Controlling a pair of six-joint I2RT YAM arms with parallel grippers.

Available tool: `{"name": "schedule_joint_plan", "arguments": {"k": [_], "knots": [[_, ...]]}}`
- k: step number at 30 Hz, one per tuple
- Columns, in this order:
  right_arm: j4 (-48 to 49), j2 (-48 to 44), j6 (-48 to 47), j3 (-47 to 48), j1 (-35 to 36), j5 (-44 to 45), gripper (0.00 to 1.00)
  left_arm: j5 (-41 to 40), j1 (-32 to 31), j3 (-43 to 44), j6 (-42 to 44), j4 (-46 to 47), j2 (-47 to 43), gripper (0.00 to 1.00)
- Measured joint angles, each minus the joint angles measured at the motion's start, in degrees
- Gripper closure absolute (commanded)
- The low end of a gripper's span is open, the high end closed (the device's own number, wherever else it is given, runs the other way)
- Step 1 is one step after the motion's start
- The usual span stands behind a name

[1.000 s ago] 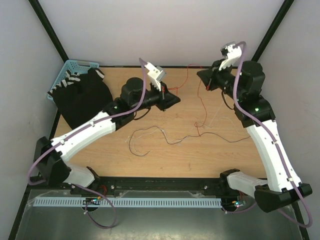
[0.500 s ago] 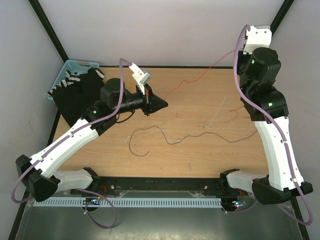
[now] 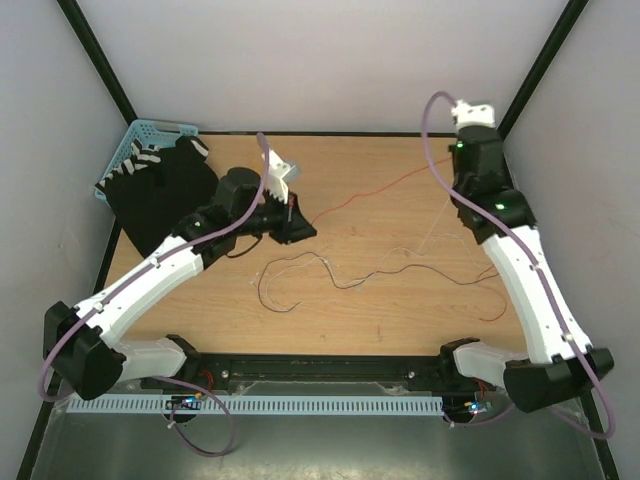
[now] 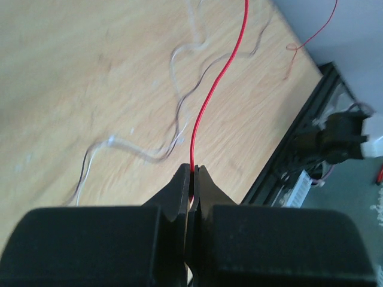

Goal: Zip-tie the wires
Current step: Straighten the cable at the center of the board.

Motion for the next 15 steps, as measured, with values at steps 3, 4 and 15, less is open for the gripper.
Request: {"name": "schedule_joint_plan", "arguments": {"k": [3,4,15], "knots": [[-0.6,3.4,2.2,-7.1,0.0,-4.9,1.0,-1.4,1.4,-5.6,-0.4,-3.2,-1.0,1.0],[-0.8,4.9,2.8,-8.9,0.0,-6.5,1.0,-1.7,1.9,-7.3,-0.7,-4.2,-1.2,1.0],[1.4,15.9,8.6,-19.5,3.1,-28.4,1.0,-6.6,4.3,-19.2,-4.7,-8.9,-4.6,1.0]]}}
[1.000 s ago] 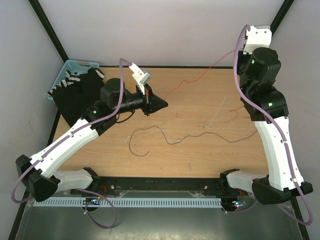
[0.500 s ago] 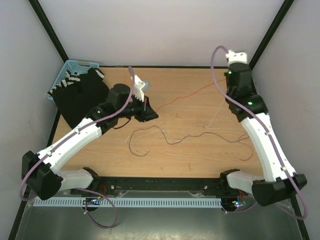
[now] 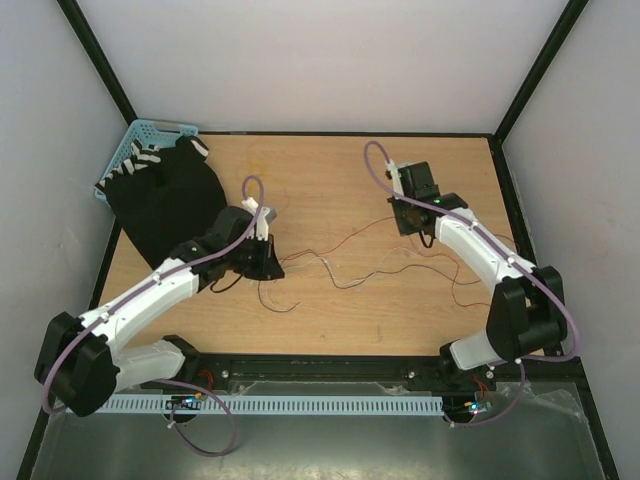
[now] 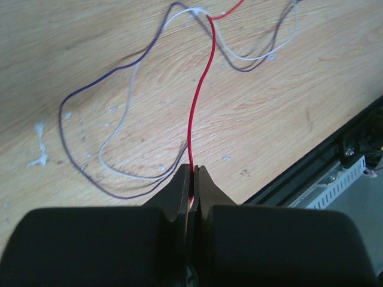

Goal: Zip-tie the wires
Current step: Straighten the cable at the center of the board.

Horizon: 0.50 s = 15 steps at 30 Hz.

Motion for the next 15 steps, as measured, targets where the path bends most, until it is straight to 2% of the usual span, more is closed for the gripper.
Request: {"name": "schedule_joint_plan", "arguments": {"k": [7,15], "knots": [[2.9,5.9,1.5,-0.7,4.9,-6.1,1.0,-4.3,3.5,-7.3,-3.9,-0.1,-5.9,1.0],[3.4,9.9,2.3,-2.5,5.6,-8.4,1.0,-9.3,5.9,-13.5,-7.1,-1.0,-10.2,1.0]]}}
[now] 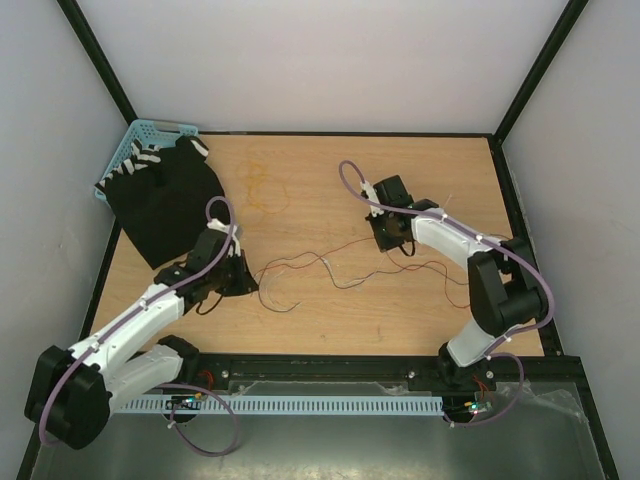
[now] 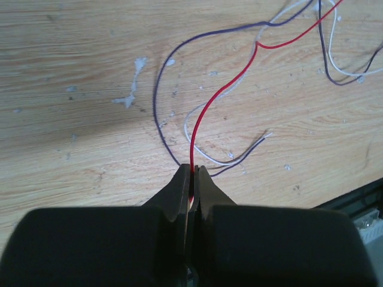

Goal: Zip-tie the wires
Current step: Straighten the cable at the center of the board.

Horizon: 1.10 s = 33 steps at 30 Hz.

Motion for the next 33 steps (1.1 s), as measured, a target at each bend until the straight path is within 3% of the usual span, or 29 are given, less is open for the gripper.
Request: {"name": "schedule_joint_plan", "arguments": {"k": [11,20,33], "knots": [[0.9,3.2,0.0,-0.2,0.5,-3.3,0.91,-2.6,2.6,-2.4,-2.6,-0.1,-2.8,1.0],[1.0,3.1,0.0,-0.2,0.5,-5.5,0.61,-2.5,2.6,-6.6,-6.3,1.9,-2.5,1.0],[1.0,1.5,0.1,-0.2,0.5,-9.6,0.26,-6.0,2.6,-8.5,-9.0,0.5,-9.8,1.0]]}}
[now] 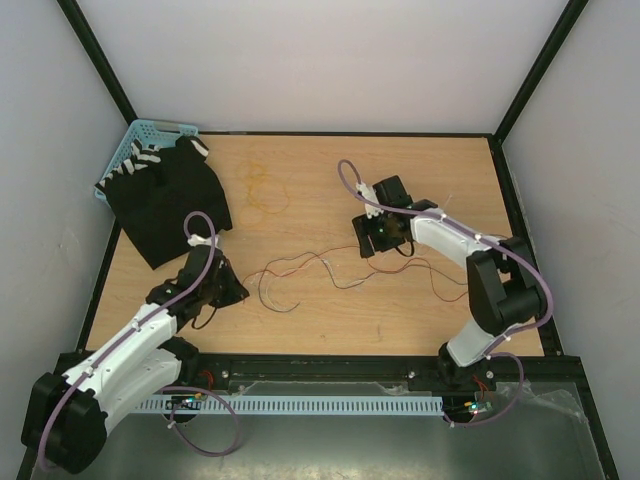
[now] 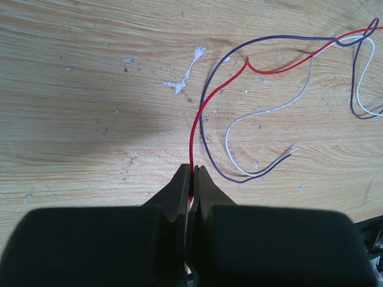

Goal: Zip-tie the wires
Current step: Straighten the cable at the center of the board.

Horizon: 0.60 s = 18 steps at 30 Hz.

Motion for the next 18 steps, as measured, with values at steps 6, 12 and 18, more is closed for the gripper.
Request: {"name": "schedule_joint_plan", "arguments": {"k": [6,12,18], "knots": [[0.0,-6.0,0.2,0.1,0.0,-0.4,0.18,-0.4,0.1,-0.6,-0.8,-0.7,-0.5,0.95],[0.2,-13.1,0.5,0.3,0.0,-1.7,0.16,-0.7,0.9,-1.1,-0.9,-2.0,-2.2,0.85],[1.1,-15.5,1.2,0.3,0.0,-1.9,0.15,-0.6,1.1,-1.1,-0.8,-2.5,-2.4,0.58]]}}
